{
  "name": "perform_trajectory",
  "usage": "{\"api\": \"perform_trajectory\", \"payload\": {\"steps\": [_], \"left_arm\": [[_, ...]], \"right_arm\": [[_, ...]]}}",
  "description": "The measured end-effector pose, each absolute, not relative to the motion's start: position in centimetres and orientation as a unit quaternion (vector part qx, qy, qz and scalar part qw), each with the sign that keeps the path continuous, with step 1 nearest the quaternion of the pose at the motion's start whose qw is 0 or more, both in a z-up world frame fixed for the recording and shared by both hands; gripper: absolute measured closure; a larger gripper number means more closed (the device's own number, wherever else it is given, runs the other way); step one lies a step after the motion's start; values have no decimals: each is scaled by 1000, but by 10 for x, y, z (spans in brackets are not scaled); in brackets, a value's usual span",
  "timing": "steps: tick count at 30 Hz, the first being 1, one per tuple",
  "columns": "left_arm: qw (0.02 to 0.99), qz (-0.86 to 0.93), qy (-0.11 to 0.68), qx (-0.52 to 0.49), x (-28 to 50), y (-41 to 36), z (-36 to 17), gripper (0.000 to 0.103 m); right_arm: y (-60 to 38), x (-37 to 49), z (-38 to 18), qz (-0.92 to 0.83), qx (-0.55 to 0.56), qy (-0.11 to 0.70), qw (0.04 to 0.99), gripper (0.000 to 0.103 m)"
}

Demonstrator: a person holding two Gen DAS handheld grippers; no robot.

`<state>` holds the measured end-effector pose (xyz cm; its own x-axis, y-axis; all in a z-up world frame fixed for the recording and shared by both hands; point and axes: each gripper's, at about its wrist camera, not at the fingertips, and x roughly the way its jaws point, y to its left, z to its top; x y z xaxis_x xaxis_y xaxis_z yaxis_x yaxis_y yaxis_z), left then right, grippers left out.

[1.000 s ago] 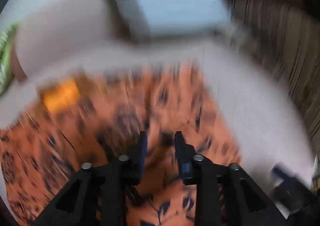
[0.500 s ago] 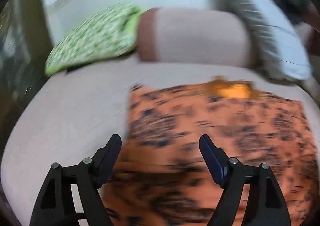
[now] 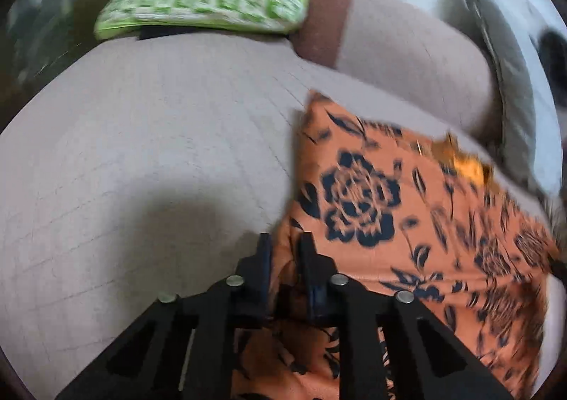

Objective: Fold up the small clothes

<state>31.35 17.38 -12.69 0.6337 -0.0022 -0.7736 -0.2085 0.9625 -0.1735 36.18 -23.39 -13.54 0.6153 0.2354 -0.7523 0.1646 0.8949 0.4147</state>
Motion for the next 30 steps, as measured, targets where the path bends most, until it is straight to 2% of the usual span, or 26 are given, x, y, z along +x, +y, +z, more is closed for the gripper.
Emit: {"api": "perform_trajectory", "payload": {"steps": [2,4,6,7,9,10,12,13,14,16,17,19,20,21,24,26,27,28,29,30], "left_arm": [[890,76,422,-156,309,187,-127,93],[871,84,454,-167,313,194,-142,93],[876,97,444,-159,310,196,-139,93],[887,101,425,-150,304,196,-128,93],[916,90,367,-135,293,190,-103,93],[929,79,340,-126,288,184,-92,91],[946,49,307,-95,292,164,-79,74],[945,35,317,-78,300,156,-85,55],[939,24,336,-70,306,150,-92,52],[914,22,401,-52,321,139,-118,52],[886,33,461,-35,334,138,-143,52],[889,44,454,-30,335,144,-148,50],[891,58,451,-16,335,143,-142,50],[895,70,440,-6,332,144,-135,50],[919,62,389,-26,323,149,-115,50],[911,68,408,-19,331,149,-124,48],[889,75,453,-11,345,149,-142,48],[877,74,474,-31,347,155,-152,44],[881,73,464,-56,347,162,-152,43],[882,75,461,-62,347,166,-145,43]], "right_arm": [[-229,356,-149,-2,211,460,862,91],[-223,365,-192,-19,179,536,825,81],[-224,355,-188,-11,180,498,848,78],[-225,352,-179,-12,182,488,853,56],[-230,340,-153,-36,190,441,876,23],[-230,336,-142,-46,184,423,886,23],[-223,336,-120,-35,166,389,906,23],[-218,339,-113,-8,170,374,911,23],[-212,347,-111,16,176,373,911,23],[-203,368,-124,72,209,387,895,23],[-202,379,-139,71,223,405,884,23],[-211,399,-187,12,232,485,843,25],[-218,400,-203,2,254,494,832,28],[-219,393,-190,1,260,459,850,28],[-203,397,-157,38,230,428,873,28],[-196,411,-149,52,204,401,892,27],[-198,419,-155,51,199,400,893,21],[-201,428,-166,32,193,416,888,18],[-212,449,-201,-9,199,477,856,18],[-214,451,-205,-7,214,473,855,18]]}}
